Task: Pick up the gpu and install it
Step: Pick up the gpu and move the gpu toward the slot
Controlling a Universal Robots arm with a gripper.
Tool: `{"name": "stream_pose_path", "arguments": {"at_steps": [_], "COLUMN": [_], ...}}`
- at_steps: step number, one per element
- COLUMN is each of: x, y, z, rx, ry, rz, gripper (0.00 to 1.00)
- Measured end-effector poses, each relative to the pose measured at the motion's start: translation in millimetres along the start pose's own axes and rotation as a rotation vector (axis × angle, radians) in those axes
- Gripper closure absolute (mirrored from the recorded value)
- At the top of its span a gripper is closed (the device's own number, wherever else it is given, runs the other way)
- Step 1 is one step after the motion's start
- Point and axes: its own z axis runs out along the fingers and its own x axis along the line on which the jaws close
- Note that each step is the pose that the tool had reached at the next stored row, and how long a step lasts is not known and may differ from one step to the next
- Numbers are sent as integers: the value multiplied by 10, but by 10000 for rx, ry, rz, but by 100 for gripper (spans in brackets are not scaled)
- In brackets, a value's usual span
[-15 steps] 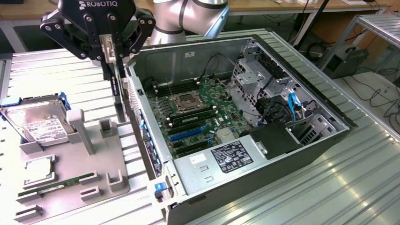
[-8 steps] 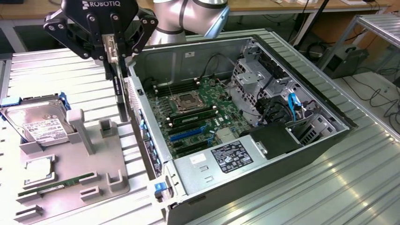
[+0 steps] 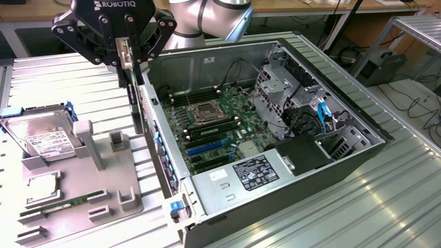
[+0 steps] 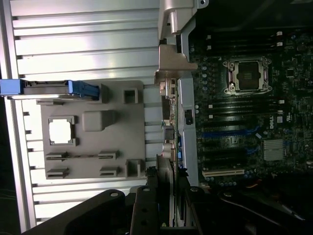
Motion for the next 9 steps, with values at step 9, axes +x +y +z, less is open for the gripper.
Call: {"name": "stream_pose_path", "arguments": {"at_steps": [9], "x": [-34], "y": [2], "z": [1], "rx": [14], "ry": [-1], "rz": [0], "gripper": [74]}}
